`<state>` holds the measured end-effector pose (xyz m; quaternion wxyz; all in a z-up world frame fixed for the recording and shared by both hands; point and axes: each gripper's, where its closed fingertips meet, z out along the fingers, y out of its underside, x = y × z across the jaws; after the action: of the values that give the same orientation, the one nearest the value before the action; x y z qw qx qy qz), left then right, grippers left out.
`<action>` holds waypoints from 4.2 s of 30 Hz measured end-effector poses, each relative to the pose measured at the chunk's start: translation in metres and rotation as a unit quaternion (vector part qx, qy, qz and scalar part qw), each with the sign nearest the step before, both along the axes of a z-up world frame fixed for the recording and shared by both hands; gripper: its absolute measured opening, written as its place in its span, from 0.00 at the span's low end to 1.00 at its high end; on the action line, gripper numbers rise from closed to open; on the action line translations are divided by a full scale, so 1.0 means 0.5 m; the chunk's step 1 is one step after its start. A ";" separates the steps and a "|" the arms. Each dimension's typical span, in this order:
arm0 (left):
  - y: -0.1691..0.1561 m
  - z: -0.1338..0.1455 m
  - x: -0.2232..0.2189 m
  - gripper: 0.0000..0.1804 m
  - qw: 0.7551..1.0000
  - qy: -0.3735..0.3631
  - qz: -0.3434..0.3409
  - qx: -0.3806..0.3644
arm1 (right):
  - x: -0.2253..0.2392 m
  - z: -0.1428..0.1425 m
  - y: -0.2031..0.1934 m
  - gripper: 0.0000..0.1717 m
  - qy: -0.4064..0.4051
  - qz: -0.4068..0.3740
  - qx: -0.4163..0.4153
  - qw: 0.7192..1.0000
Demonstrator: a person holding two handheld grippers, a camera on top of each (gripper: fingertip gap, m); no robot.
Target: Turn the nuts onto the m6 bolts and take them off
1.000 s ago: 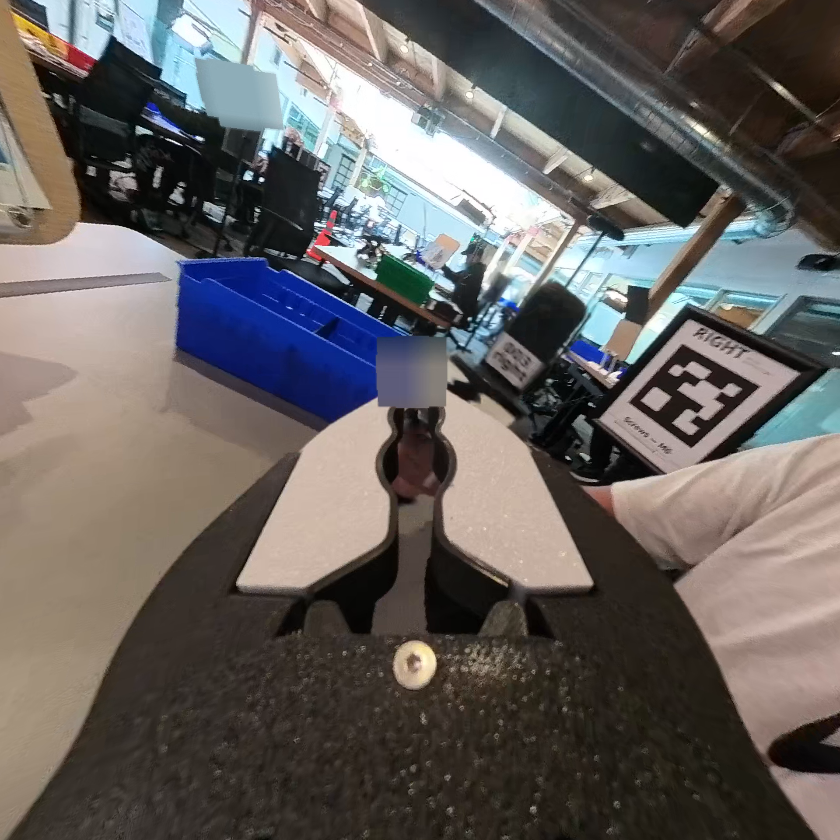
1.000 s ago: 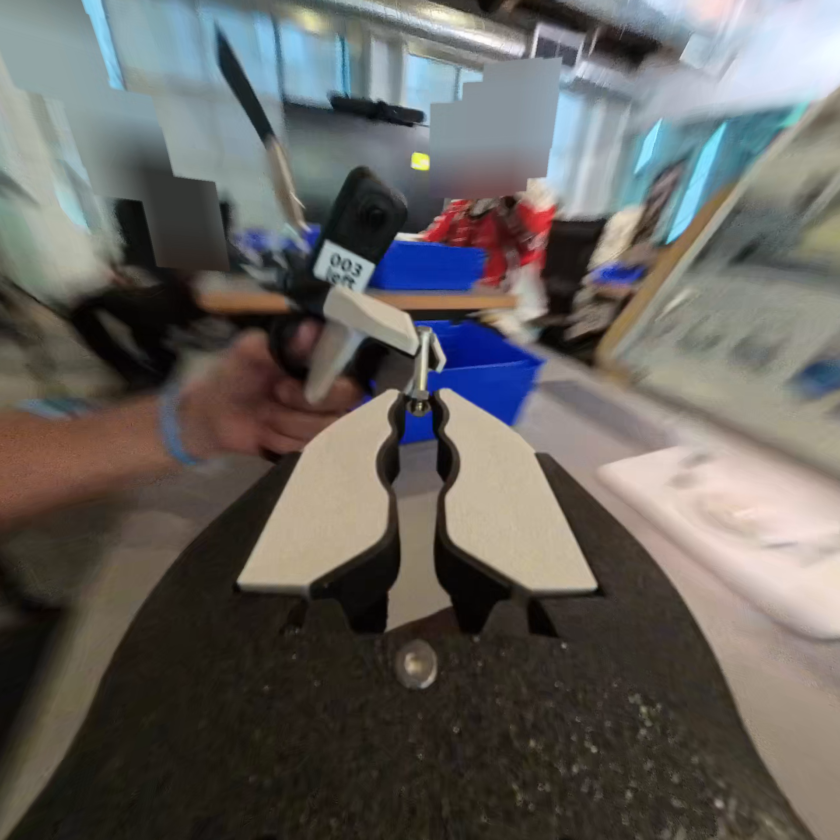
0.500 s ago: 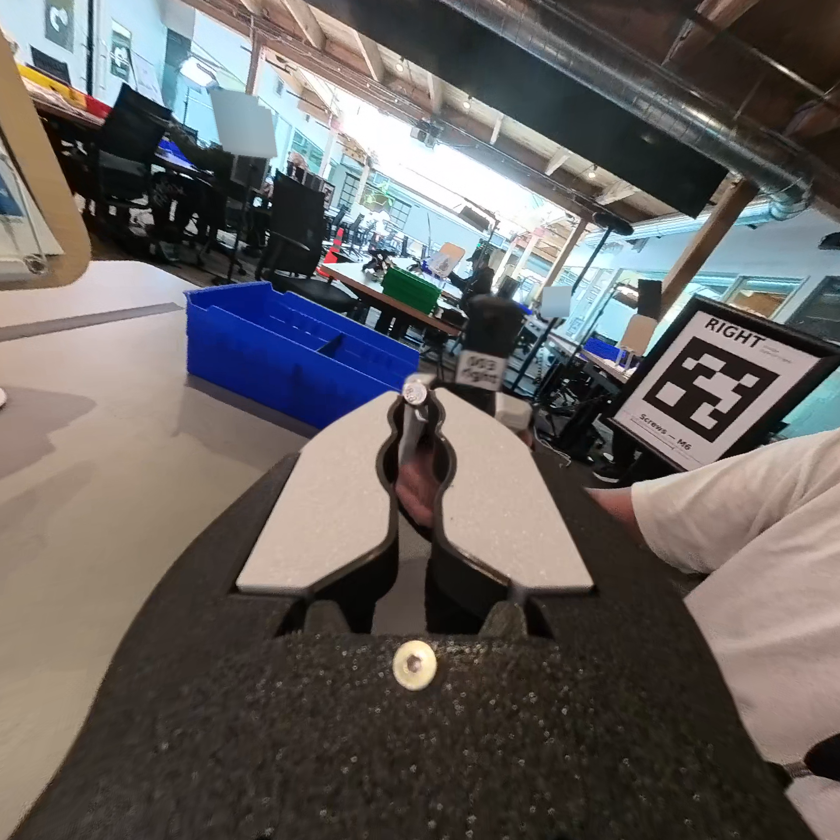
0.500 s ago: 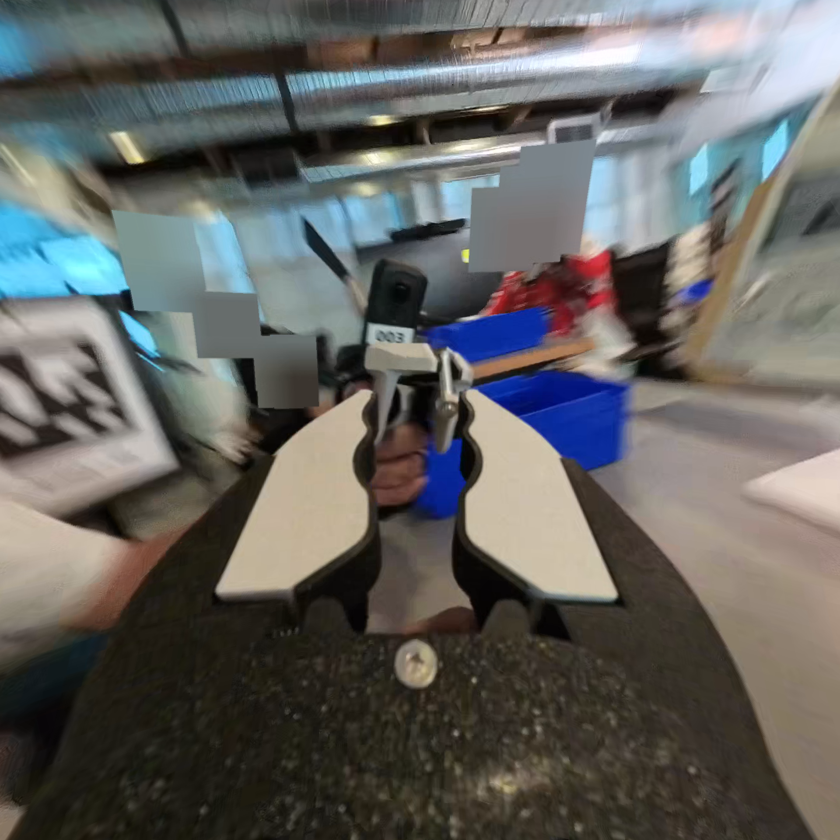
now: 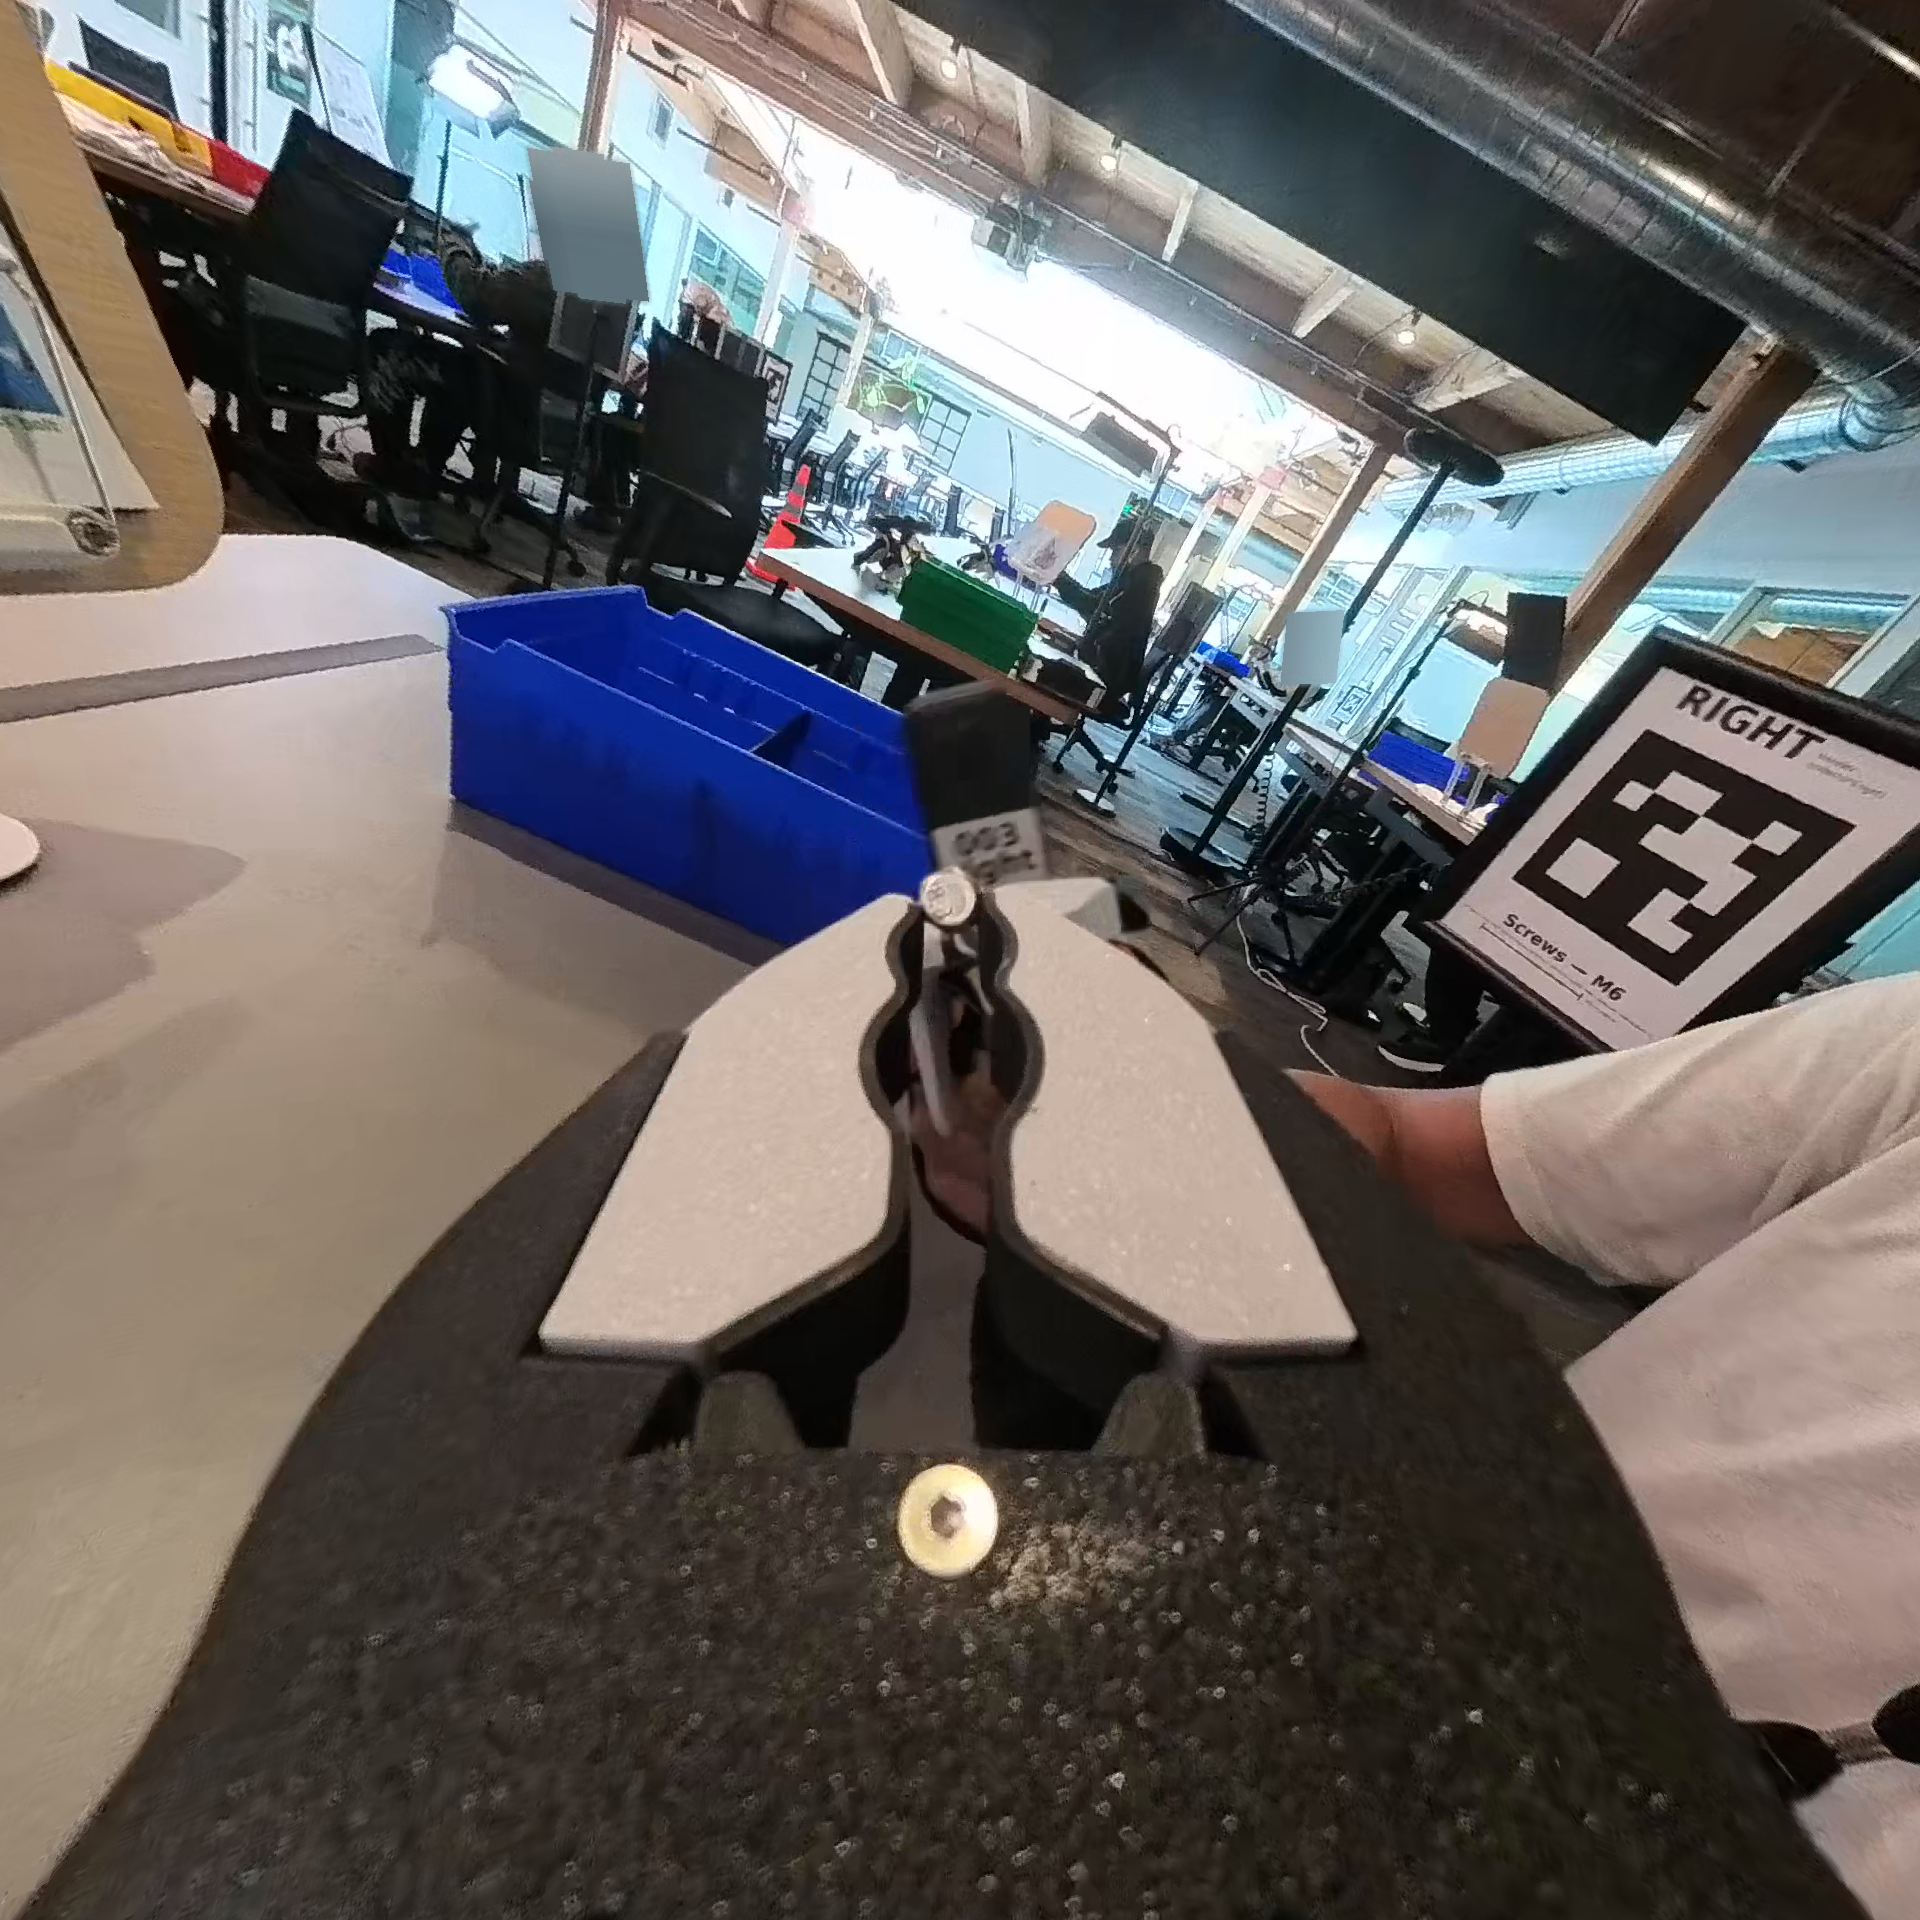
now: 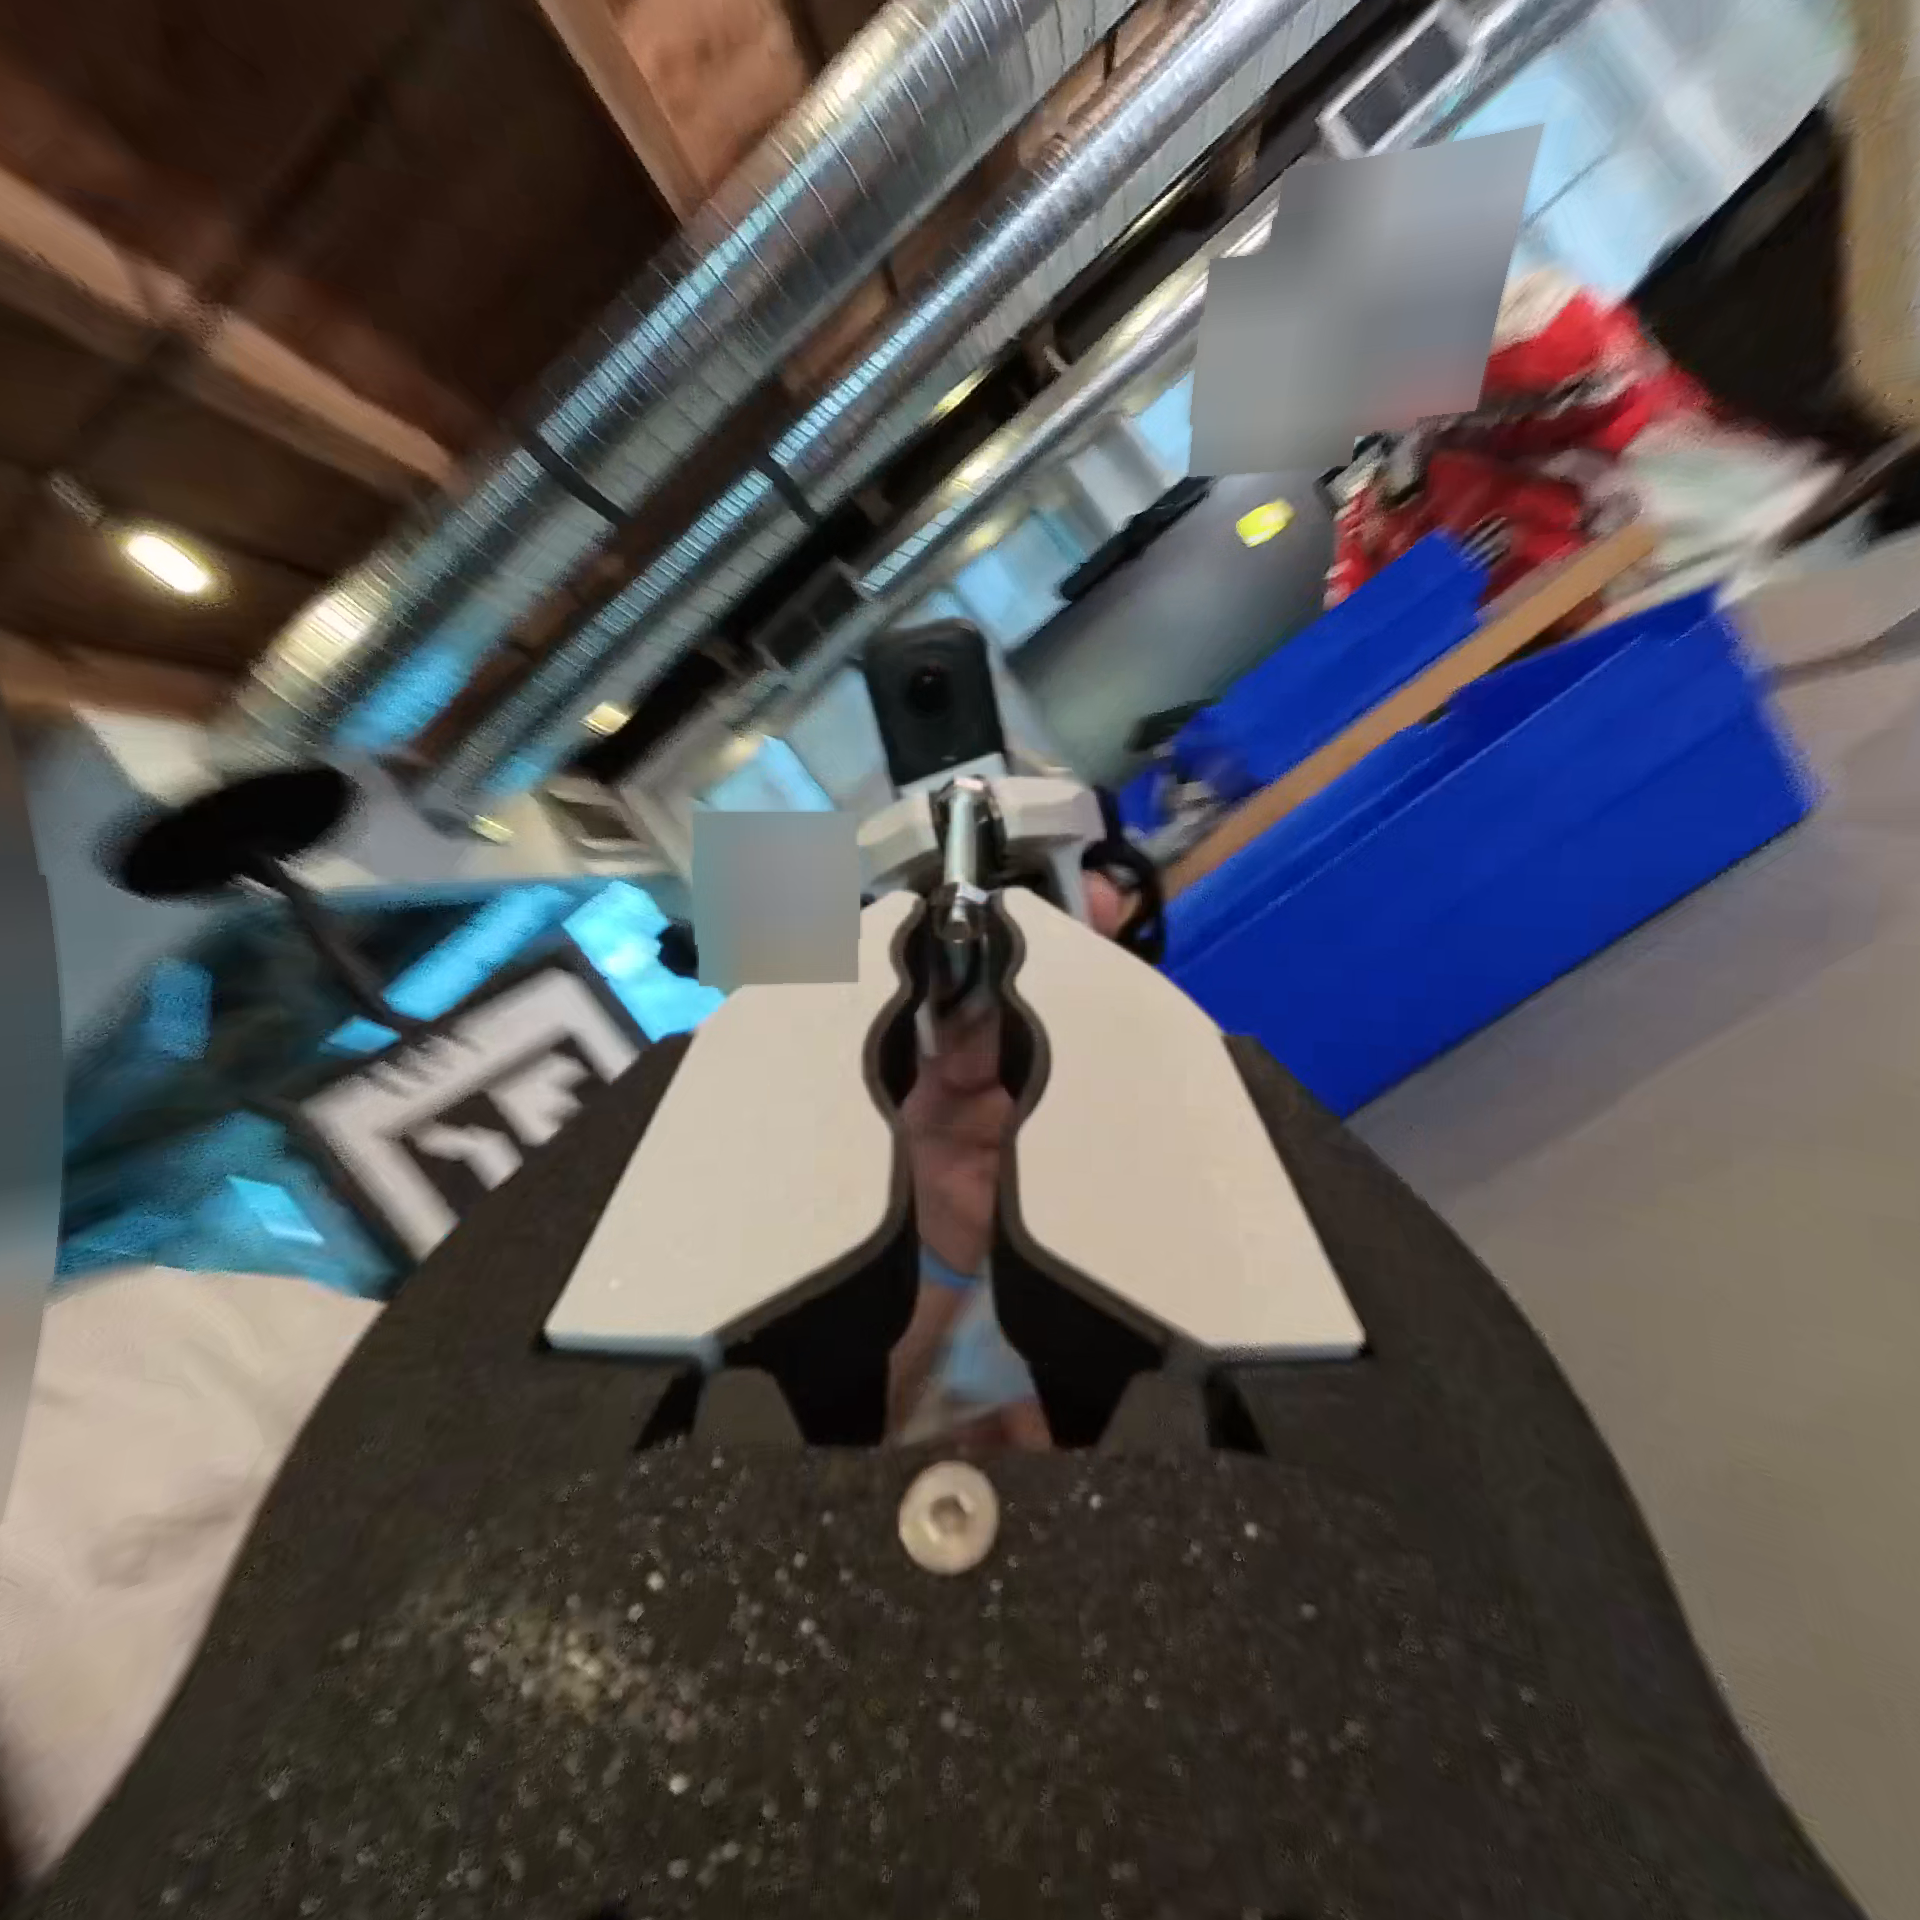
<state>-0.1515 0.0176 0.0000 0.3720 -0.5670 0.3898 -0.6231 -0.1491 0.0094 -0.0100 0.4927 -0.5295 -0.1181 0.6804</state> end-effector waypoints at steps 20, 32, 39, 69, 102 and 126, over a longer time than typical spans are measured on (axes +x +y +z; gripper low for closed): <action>-0.029 0.040 -0.012 0.05 0.998 -0.039 -0.040 -0.020 | 0.004 0.027 -0.032 0.24 -0.317 -0.267 0.330 0.848; -0.016 0.019 -0.006 0.05 0.999 0.000 0.005 0.034 | -0.009 0.021 -0.018 0.06 0.084 0.103 -0.085 0.987; -0.022 0.012 -0.003 0.05 1.000 0.002 -0.021 0.003 | -0.005 0.008 -0.019 0.06 -0.222 -0.161 0.218 0.937; -0.018 0.029 -0.015 0.05 1.000 -0.012 -0.010 0.014 | -0.026 0.017 -0.028 0.06 -0.014 -0.028 0.016 0.999; -0.025 0.026 -0.009 0.05 1.000 0.000 -0.015 0.009 | -0.014 0.019 -0.028 0.11 -0.053 0.005 0.010 0.999; -0.038 0.037 -0.016 0.05 0.999 -0.020 -0.048 -0.010 | -0.016 -0.013 -0.029 0.17 -0.378 -0.279 0.337 0.816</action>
<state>-0.1597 -0.0012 0.0186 0.3433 -0.5389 0.4030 -0.6552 -0.1573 -0.0049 -0.0167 0.7255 -0.5563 -0.3640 0.1778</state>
